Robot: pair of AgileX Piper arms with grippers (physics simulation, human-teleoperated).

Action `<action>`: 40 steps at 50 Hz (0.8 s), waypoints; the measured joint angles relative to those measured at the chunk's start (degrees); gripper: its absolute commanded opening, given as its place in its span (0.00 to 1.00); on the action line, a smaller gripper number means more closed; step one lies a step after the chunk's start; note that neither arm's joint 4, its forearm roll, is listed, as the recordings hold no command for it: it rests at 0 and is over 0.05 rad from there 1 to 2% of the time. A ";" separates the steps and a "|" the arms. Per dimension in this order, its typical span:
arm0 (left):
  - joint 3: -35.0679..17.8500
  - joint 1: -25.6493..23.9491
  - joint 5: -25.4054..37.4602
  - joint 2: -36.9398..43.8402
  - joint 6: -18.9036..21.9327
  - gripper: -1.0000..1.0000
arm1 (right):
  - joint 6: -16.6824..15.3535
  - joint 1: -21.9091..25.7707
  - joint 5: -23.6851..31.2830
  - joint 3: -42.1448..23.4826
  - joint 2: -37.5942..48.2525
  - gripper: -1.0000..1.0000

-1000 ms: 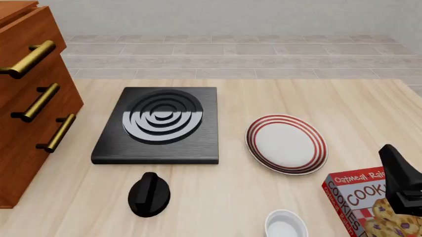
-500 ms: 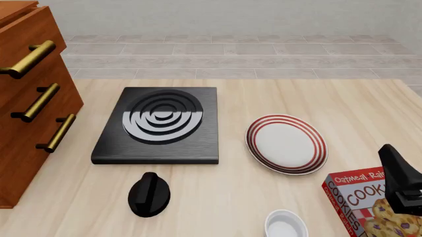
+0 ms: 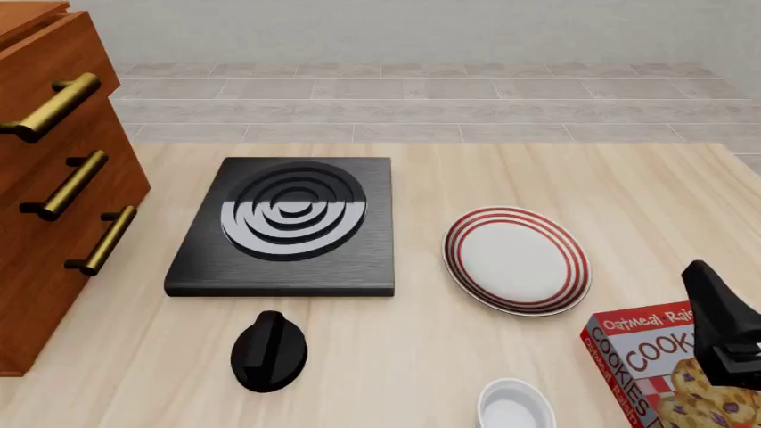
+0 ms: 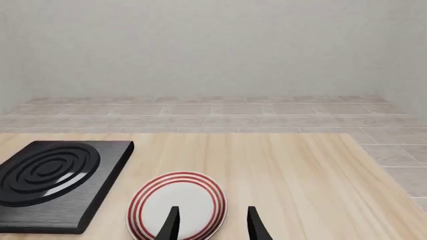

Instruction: Pick the akita bowl in the top layer of the wooden cabinet and place it on the plate.

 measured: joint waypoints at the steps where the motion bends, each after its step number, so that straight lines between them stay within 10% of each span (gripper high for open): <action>1: 0.05 0.03 -0.09 -0.03 0.02 1.00 | 0.00 0.00 -0.02 0.00 0.02 1.00; 40: 0.51 -5.26 0.21 -0.33 -3.33 1.00 | 0.45 -0.30 0.54 -0.03 -0.70 1.00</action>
